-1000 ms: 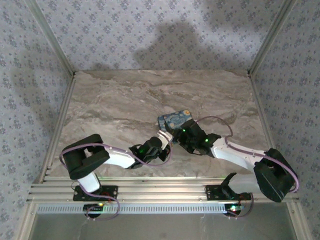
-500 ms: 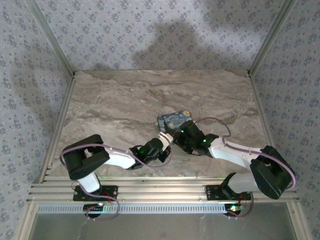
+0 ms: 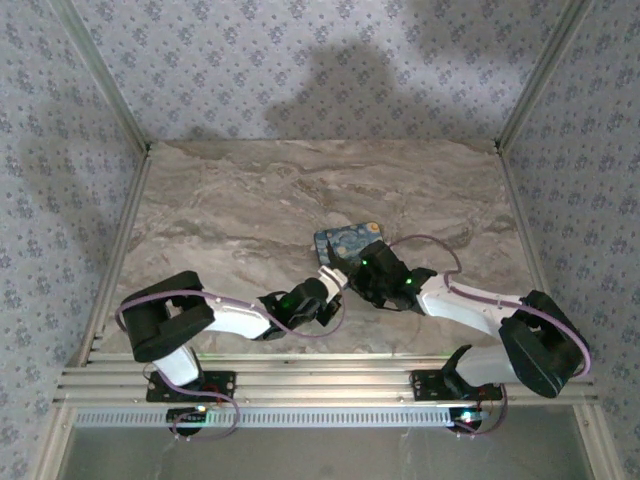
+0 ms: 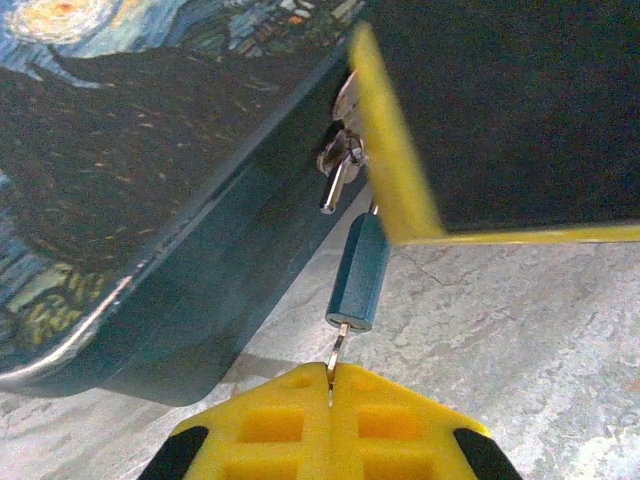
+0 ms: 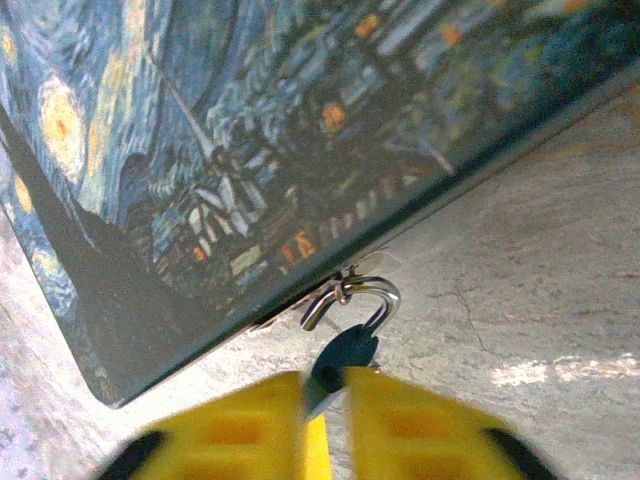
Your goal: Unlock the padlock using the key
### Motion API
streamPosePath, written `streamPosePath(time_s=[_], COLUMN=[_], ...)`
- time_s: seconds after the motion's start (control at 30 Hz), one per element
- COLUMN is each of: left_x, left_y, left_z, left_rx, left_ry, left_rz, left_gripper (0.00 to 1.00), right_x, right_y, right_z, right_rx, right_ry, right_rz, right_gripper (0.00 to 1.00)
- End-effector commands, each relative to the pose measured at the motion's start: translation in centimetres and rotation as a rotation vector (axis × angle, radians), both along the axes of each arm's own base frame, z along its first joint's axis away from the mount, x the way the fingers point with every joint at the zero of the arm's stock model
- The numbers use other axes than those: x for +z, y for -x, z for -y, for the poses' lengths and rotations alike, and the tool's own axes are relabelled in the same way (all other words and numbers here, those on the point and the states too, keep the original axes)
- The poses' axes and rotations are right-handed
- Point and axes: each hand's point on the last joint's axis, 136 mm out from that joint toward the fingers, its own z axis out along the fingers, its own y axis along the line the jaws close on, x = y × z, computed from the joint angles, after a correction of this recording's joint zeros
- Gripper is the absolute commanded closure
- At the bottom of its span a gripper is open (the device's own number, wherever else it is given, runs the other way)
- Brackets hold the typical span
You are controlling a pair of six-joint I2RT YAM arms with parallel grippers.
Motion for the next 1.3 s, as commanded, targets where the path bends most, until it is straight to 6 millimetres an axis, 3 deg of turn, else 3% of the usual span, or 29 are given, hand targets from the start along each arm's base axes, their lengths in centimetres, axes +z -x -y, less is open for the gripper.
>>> streamPosePath(time_s=[0.0,0.1,0.23,0.53,0.83,1.1,1.17,1.27], left_x=[2.0,2.2,2.4,2.8,4.2,5.2,5.2,5.1], left_y=[0.2,0.3,0.5,0.9,1.3,1.7,1.7,1.8], left_z=[1.4,1.5,1.5,2.2,2.7,2.6,2.6,2.7], left_rx=[-0.035,-0.038,-0.035,-0.052,-0.051,-0.051,-0.049,-0.049], left_ry=[0.025,0.021,0.029,0.058,0.131,0.215,0.229,0.243], left_rz=[0.045,0.055,0.062,0.079,0.096,0.083,0.081,0.074], left_gripper=[1.00,1.00,1.00,1.00,1.00,1.00,1.00,1.00], right_x=[-0.1,-0.2,-0.6,-0.9,-1.0,-0.3,0.1,0.3], right_y=[0.3,0.4,0.5,0.3,0.6,0.4,0.4,0.5], right_z=[0.2,0.3,0.2,-0.5,-0.8,-1.1,-1.0,-0.6], right_rx=[0.000,0.003,0.005,0.012,0.024,0.009,0.011,0.008], right_ry=[0.015,0.022,0.026,0.012,0.012,-0.032,-0.032,-0.019], right_rz=[-0.008,-0.009,-0.018,-0.028,-0.033,-0.015,-0.008,-0.002], right_gripper=[0.58,0.48,0.56,0.53,0.57,0.47,0.47,0.57])
